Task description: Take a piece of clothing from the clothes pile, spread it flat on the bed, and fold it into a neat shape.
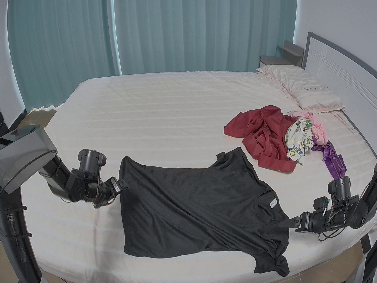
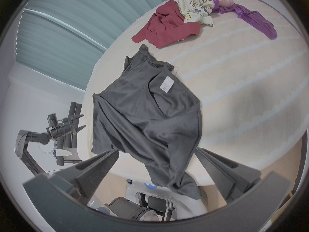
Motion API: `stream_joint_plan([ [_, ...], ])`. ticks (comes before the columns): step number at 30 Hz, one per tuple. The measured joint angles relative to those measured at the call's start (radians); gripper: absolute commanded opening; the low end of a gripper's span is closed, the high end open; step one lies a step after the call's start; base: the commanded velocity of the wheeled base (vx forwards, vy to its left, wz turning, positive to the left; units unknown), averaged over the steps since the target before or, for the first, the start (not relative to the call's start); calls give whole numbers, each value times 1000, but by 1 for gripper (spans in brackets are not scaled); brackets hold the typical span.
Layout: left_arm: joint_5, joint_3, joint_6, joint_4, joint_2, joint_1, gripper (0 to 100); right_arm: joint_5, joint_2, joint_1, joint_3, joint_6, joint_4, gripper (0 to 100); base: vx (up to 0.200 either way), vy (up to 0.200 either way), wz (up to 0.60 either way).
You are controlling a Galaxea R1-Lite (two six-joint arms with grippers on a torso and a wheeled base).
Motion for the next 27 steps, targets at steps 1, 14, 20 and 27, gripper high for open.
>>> stream_joint_plan([
  [1, -6, 44, -6, -17, -16, -8, 100, 0, 0, 0, 1, 0, 0, 100, -200, 0, 0],
  [14, -64, 432, -126, -374, -101, -153, 100, 1, -7, 10, 9, -1, -17, 100, -92, 0, 0],
  [20, 17, 446, -146, -430, -40, -224, 100, 0, -6, 16, 21, 0, -47, 100, 0, 0, 0],
  [27, 82, 439, -145, -487, 23, -262, 100, 0, -3, 28, 29, 0, -54, 100, 0, 0, 0],
])
